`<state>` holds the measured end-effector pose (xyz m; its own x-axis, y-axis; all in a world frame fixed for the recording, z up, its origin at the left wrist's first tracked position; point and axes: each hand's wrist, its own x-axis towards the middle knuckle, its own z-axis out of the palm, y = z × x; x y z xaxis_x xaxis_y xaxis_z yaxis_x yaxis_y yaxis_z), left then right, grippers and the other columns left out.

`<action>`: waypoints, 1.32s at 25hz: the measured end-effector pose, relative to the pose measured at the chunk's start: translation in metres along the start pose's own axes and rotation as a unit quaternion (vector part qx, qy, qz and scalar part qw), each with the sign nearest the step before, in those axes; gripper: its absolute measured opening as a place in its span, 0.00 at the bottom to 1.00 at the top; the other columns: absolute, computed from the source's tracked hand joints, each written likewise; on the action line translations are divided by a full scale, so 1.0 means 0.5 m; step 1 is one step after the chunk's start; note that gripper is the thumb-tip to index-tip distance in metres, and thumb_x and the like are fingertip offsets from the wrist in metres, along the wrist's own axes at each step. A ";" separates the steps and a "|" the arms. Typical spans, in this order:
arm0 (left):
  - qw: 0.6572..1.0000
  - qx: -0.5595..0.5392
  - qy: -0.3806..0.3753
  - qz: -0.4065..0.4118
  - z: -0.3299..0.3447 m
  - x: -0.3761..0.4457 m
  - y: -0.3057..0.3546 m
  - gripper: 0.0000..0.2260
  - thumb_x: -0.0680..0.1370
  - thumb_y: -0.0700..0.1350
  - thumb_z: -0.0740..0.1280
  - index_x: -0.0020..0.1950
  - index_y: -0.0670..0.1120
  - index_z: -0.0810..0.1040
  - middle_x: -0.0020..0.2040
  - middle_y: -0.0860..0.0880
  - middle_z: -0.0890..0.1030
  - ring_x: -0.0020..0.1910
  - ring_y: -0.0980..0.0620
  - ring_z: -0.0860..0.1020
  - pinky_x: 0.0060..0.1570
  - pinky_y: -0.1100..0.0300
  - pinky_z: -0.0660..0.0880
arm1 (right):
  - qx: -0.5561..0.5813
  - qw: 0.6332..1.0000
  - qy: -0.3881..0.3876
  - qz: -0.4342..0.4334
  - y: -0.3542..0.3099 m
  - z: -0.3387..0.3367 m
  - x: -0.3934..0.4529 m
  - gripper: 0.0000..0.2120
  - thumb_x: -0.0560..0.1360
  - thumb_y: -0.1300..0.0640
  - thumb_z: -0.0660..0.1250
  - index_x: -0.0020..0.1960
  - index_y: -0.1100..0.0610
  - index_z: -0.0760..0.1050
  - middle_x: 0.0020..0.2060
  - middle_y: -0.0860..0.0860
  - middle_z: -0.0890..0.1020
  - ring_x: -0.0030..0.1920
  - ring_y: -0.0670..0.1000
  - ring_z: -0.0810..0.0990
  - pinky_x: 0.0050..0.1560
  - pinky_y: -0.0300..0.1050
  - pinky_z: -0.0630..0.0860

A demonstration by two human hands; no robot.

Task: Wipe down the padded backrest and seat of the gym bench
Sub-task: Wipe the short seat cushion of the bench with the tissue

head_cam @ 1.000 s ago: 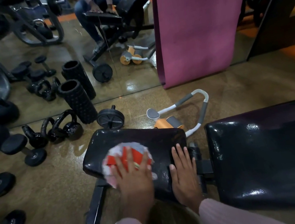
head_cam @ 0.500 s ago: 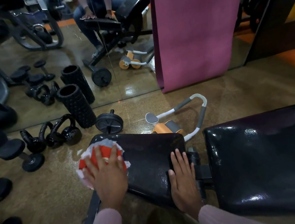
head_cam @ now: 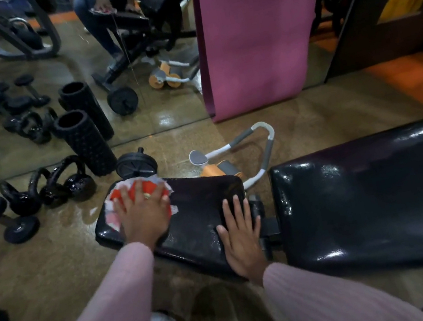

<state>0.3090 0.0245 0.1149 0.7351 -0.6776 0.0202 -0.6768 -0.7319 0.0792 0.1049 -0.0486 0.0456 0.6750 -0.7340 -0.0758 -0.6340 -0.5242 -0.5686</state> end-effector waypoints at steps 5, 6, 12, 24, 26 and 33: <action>0.982 -0.099 0.085 -0.135 0.042 -0.121 0.038 0.20 0.80 0.56 0.56 0.73 0.64 0.62 0.78 0.44 0.52 0.75 0.33 0.44 0.70 0.35 0.44 | 0.020 1.000 0.020 -0.001 0.012 -0.004 -0.001 0.33 0.75 0.33 0.28 0.77 0.43 0.33 0.76 0.42 0.31 0.74 0.45 0.27 0.74 0.58 0.31; 0.987 -0.079 0.064 -0.121 0.053 -0.148 0.065 0.21 0.80 0.57 0.56 0.74 0.65 0.59 0.79 0.44 0.50 0.75 0.33 0.42 0.70 0.35 0.43 | 0.022 1.000 0.022 -0.001 0.011 -0.002 -0.001 0.32 0.76 0.33 0.29 0.77 0.43 0.33 0.76 0.42 0.31 0.75 0.45 0.27 0.74 0.59 0.31; 0.997 0.035 0.024 0.066 0.041 -0.092 0.104 0.20 0.81 0.60 0.47 0.74 0.67 0.53 0.79 0.48 0.49 0.76 0.37 0.42 0.70 0.41 0.36 | 0.016 1.000 0.020 -0.003 0.014 0.000 0.003 0.33 0.74 0.31 0.27 0.77 0.42 0.32 0.75 0.41 0.30 0.74 0.44 0.26 0.74 0.58 0.31; 0.993 0.032 0.039 0.111 0.051 -0.121 0.139 0.20 0.80 0.60 0.48 0.72 0.67 0.60 0.77 0.44 0.57 0.74 0.32 0.50 0.70 0.35 0.44 | 0.020 0.999 0.021 -0.013 0.011 0.008 0.006 0.32 0.75 0.32 0.28 0.76 0.41 0.30 0.75 0.41 0.29 0.74 0.46 0.26 0.73 0.58 0.30; 0.992 0.060 0.017 0.106 0.035 -0.030 0.101 0.20 0.81 0.60 0.47 0.73 0.65 0.58 0.78 0.46 0.55 0.75 0.34 0.48 0.72 0.38 0.42 | 0.015 1.000 0.020 -0.013 0.012 0.009 0.007 0.31 0.76 0.33 0.30 0.76 0.41 0.30 0.75 0.40 0.29 0.74 0.46 0.26 0.72 0.58 0.29; 0.990 -0.015 0.081 -0.113 0.028 -0.076 0.014 0.22 0.80 0.58 0.52 0.74 0.66 0.54 0.78 0.43 0.51 0.74 0.32 0.45 0.70 0.36 0.44 | 0.020 1.000 0.020 -0.007 0.014 0.008 0.007 0.30 0.77 0.33 0.31 0.77 0.41 0.32 0.75 0.40 0.30 0.74 0.45 0.26 0.73 0.58 0.31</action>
<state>0.2757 0.0438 0.1008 0.8664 -0.4739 0.1573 -0.4939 -0.8597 0.1302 0.1046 -0.0530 0.0382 0.6674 -0.7439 -0.0353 -0.6082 -0.5170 -0.6023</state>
